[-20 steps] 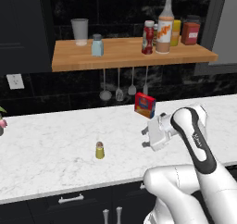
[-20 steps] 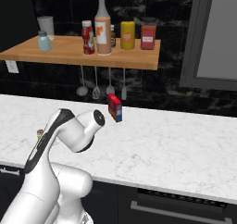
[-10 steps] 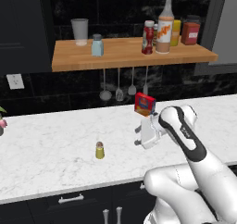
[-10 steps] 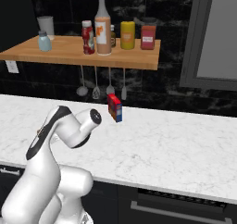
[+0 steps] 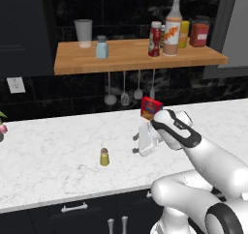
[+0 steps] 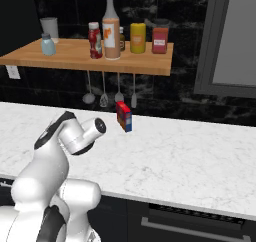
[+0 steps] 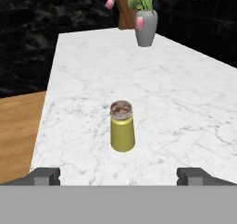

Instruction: Put the shaker and condiment bottle from the counter next to their counterparts in the cabinet.

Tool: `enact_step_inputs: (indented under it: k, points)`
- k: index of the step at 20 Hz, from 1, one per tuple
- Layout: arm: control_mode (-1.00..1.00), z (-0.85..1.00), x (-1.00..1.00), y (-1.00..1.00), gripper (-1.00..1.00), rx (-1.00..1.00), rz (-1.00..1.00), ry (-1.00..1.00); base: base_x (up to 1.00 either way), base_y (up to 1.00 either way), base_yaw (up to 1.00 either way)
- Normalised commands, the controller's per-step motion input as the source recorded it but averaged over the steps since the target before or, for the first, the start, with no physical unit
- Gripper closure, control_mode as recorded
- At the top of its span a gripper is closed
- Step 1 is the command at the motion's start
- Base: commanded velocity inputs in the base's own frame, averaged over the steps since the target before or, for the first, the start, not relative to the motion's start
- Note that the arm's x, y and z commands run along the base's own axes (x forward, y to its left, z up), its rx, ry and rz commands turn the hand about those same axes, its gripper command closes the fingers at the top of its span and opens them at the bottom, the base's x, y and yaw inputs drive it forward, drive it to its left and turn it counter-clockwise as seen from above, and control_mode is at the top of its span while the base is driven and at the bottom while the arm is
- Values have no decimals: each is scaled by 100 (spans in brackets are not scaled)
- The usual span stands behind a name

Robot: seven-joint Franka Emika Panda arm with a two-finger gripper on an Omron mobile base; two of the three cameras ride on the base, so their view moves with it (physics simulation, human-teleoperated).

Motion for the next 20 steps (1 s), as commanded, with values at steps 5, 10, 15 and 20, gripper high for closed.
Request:
enact_step_inputs:
  k: [5,10,15,20]
  points:
    - [-100,-27,6,25,-100,0,6,0,0,0,0]
    - [-100,-10,0,41,-100,0,13,0,0,0,0]
    - [-100,-1,9,15,-100,0,5,0,0,0,0]
    - [-100,-17,34,0,-100,-4,-1,0,0,0,0]
